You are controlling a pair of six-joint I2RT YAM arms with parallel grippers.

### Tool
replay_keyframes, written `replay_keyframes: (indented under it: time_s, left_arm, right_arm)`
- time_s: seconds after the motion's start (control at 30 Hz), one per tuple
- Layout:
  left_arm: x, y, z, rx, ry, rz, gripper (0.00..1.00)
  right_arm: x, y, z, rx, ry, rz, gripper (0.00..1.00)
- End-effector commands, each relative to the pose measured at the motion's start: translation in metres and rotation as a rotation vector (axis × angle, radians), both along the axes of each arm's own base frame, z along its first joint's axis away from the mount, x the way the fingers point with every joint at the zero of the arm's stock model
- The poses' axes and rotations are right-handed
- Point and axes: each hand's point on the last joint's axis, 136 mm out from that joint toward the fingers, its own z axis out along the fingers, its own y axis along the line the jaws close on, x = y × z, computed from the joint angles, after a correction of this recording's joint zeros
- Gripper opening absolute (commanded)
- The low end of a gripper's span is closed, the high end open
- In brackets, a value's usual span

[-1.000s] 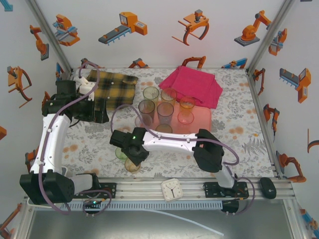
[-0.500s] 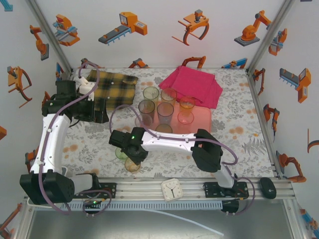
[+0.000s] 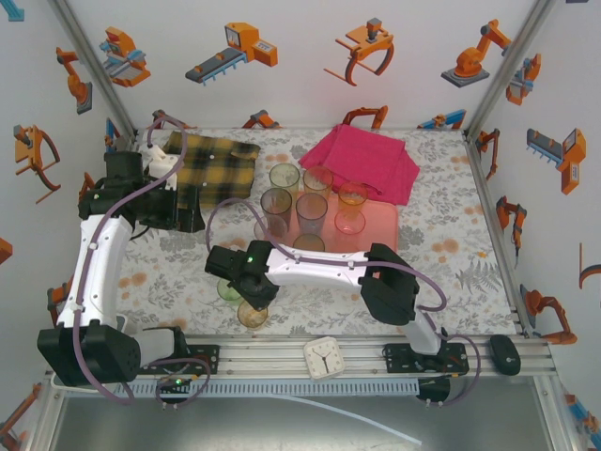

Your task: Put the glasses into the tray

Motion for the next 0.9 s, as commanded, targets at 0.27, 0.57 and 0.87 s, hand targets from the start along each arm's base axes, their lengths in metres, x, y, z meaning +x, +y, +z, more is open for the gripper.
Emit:
replay_keyframes:
  time_s: [0.27, 0.57, 0.87]
  left_arm:
    - [0.000, 0.000, 0.007, -0.014, -0.011, 0.012, 0.97]
    - [0.001, 0.001, 0.010, -0.011, -0.018, 0.014, 0.97]
    - [0.004, 0.003, 0.012, 0.002, -0.017, 0.014, 0.97]
  right_arm:
    - [0.007, 0.002, 0.034, 0.051, -0.064, 0.013, 0.03]
    - [0.004, 0.000, 0.059, 0.091, -0.061, 0.023, 0.03]
    - [-0.002, -0.012, 0.089, 0.136, -0.061, 0.034, 0.03]
